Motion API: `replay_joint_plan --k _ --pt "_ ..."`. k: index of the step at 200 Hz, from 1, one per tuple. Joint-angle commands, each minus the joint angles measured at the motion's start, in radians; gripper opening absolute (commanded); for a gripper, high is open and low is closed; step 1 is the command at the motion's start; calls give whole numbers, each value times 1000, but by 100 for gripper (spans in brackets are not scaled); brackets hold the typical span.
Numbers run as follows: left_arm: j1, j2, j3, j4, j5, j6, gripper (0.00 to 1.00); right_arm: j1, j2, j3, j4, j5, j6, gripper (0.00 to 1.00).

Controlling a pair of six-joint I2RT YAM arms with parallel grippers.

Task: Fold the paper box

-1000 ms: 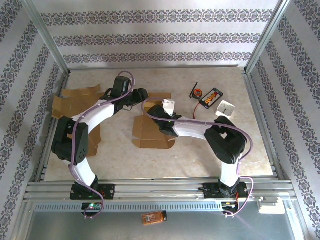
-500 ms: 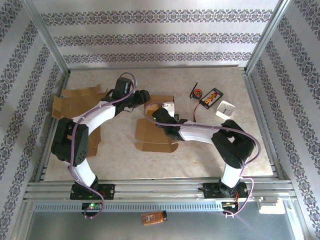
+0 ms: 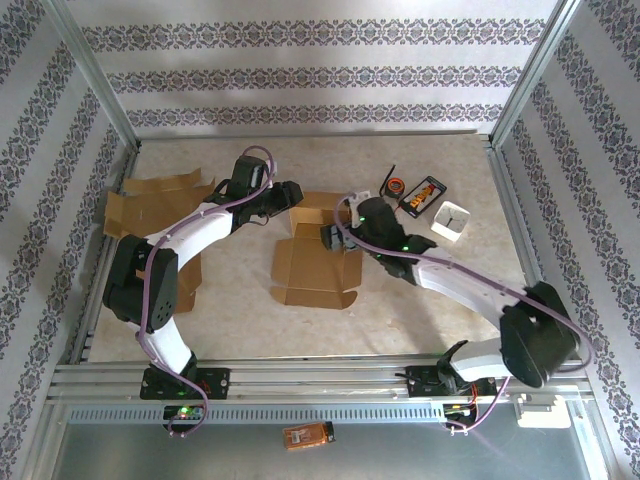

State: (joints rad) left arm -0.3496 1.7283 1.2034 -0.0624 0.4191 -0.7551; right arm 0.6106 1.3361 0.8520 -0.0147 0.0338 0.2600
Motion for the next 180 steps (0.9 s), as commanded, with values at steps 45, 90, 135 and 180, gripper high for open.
replay_joint_plan --k 45,90,135,180 --pt "-14 31 9 -25 29 33 45 -306 12 -53 19 -266 -333 81" --pt "-14 27 8 -24 41 36 45 -319 94 -58 49 -434 -581 79" --pt "-14 35 11 -20 46 37 45 -310 156 -14 27 -453 -683 75" --pt "-16 38 12 -12 57 31 45 -206 224 44 17 -373 -745 75"
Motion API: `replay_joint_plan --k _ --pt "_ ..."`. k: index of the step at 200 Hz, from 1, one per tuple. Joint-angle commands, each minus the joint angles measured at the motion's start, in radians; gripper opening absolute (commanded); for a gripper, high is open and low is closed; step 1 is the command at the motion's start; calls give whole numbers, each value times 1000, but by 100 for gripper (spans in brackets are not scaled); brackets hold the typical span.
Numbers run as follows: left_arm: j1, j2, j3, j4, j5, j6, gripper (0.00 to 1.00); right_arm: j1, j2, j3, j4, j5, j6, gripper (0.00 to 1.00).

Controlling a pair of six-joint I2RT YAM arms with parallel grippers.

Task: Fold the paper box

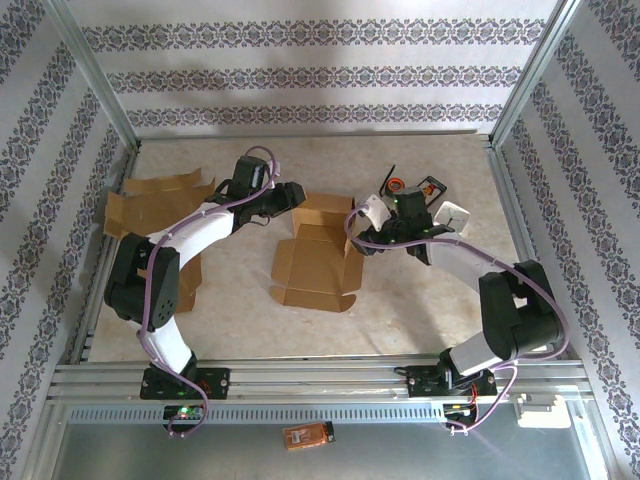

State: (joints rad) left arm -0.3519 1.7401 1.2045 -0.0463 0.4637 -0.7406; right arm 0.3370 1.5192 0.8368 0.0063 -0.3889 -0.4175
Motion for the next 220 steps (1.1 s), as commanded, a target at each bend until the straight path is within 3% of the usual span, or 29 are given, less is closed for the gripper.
replay_joint_plan --k 1,15,58,83,125,171,200,220 --pt "-14 26 11 -28 11 18 45 72 43 60 -4 54 -68 75" --pt "-13 21 15 -40 6 24 45 113 71 86 1 133 -58 75" --pt "-6 -3 21 -79 -11 55 45 152 131 166 5 223 56 70" --pt "2 -22 9 -88 -12 67 45 167 148 201 23 241 204 65" --pt "15 -25 -12 -80 0 64 45 239 220 158 222 366 325 60" --pt "17 -31 -13 -69 19 51 45 249 306 151 372 458 423 52" --pt "17 -40 -13 -66 40 37 46 247 297 131 424 436 464 38" --pt "19 -59 -28 -23 70 -2 55 250 308 130 447 413 527 26"
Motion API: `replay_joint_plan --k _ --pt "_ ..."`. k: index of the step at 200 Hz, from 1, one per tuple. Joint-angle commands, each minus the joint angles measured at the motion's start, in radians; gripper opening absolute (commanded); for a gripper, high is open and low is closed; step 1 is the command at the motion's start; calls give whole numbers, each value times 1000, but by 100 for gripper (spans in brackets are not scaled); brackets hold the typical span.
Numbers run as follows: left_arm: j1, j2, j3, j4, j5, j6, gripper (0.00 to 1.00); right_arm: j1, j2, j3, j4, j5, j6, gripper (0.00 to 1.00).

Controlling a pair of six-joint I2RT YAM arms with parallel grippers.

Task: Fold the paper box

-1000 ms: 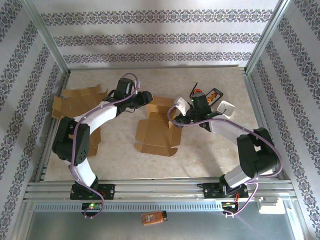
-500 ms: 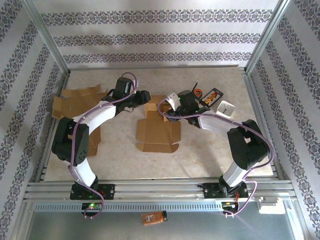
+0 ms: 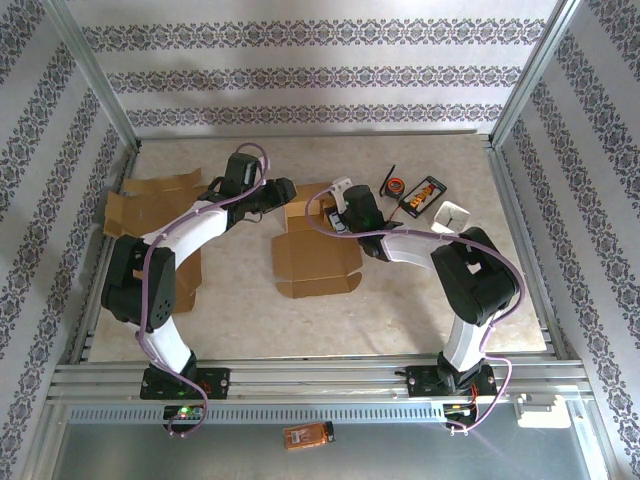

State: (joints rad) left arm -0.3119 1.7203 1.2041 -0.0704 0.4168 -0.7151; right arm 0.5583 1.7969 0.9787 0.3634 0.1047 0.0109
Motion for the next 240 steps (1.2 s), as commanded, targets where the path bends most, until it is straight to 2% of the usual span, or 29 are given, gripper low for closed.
replay_joint_plan --k 1,30,69,79,90,97,122,132,161,173,185,200,213,240 --pt "-20 -41 -29 3 119 -29 55 29 31 -12 90 -83 100 26" --pt "-12 -80 -45 33 135 -56 62 42 45 -13 111 -98 107 15" --pt "-4 -90 -85 43 116 -68 65 49 69 -10 109 -9 200 6" --pt "-3 -82 -99 72 133 -88 65 52 86 -7 115 -15 229 8" --pt "-4 -69 -110 96 151 -105 65 56 107 4 114 -20 256 20" --pt "-4 -62 -111 102 160 -111 65 59 123 12 114 -23 270 23" --pt "-4 -60 -112 94 159 -104 65 60 174 37 131 -29 336 25" --pt "-3 -66 -112 90 155 -98 65 60 193 41 144 -30 353 22" --pt "-3 -80 -108 70 145 -83 65 63 222 41 193 -19 343 4" --pt "-4 -84 -107 66 143 -82 65 67 219 35 194 0 344 2" --pt "-3 -88 -108 69 143 -86 65 71 219 33 202 14 347 4" --pt "-4 -91 -116 87 144 -101 65 72 238 45 226 8 367 24" --pt "-4 -93 -120 99 143 -109 65 73 264 74 236 -5 396 28" --pt "-2 -122 -128 86 127 -101 65 78 301 107 263 -30 428 9"
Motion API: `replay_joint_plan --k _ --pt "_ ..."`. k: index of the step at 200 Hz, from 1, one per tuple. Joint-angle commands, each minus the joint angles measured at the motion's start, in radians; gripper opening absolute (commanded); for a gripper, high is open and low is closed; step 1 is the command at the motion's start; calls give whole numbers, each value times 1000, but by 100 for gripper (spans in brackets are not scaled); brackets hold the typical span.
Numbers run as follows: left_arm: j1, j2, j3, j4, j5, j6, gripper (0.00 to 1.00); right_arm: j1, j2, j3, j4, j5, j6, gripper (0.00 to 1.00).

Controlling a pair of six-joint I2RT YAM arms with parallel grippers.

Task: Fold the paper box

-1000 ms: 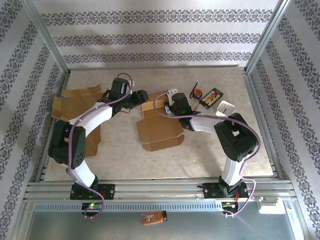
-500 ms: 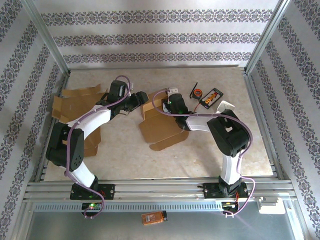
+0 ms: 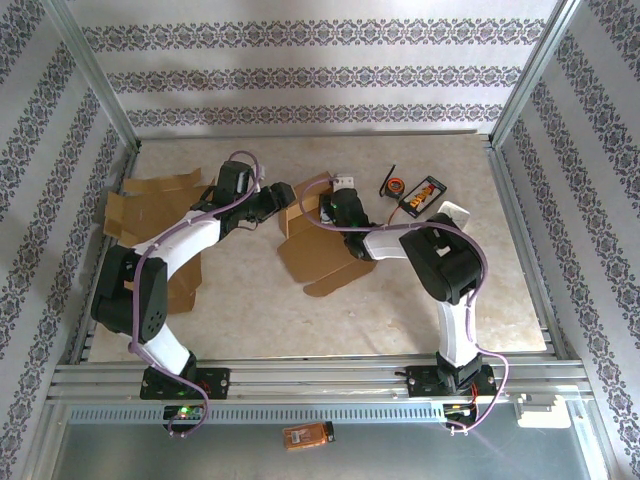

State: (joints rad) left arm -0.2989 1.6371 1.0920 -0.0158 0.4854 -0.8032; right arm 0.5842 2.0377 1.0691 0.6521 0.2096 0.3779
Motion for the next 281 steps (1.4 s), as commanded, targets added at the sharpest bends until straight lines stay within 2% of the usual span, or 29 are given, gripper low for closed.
replay_joint_plan --k 1,20,29,43,53,69,89,95,103,119,130,140,160,186,214,226,281 --pt "-14 -41 -16 30 57 -11 65 52 60 15 -24 -136 58 8" --pt "-11 -113 -24 -10 16 22 65 49 -17 -41 -18 -148 -4 0" --pt "-9 -166 -30 -38 -24 45 67 43 -80 -75 -35 -146 -65 0" --pt "-7 -267 -42 -82 -106 83 70 19 -204 -103 -124 -173 -180 0" --pt "-7 -349 -62 -109 -180 109 70 -9 -292 -88 -224 -254 -290 0" --pt "-5 -479 -102 -149 -322 148 70 -48 -413 54 -611 -374 -540 0" --pt "-5 -609 -145 -196 -456 193 70 -39 -449 337 -1152 -384 -909 0" --pt "-4 -634 -152 -213 -478 203 70 -22 -428 429 -1299 -359 -1024 0" --pt "-4 -658 -160 -234 -497 216 70 20 -385 526 -1475 -263 -1156 0" --pt "-4 -695 -184 -253 -517 219 70 106 -271 630 -1669 34 -1400 0" --pt "-4 -722 -213 -239 -528 207 70 137 -202 642 -1663 206 -1501 0" --pt "-4 -749 -248 -214 -534 194 70 149 -157 658 -1621 242 -1551 0" --pt "-2 -786 -291 -183 -548 173 70 186 -125 617 -1457 138 -1679 0" --pt "-4 -795 -302 -184 -560 187 70 250 -137 387 -1117 -19 -1905 0" --pt "-3 -798 -303 -184 -583 228 71 298 -75 337 -1074 -87 -1926 0" --pt "-2 -798 -305 -175 -592 241 72 313 -65 305 -1060 -120 -1922 8" --pt "-3 -768 -314 -119 -578 241 73 352 -61 182 -962 -184 -1868 26"
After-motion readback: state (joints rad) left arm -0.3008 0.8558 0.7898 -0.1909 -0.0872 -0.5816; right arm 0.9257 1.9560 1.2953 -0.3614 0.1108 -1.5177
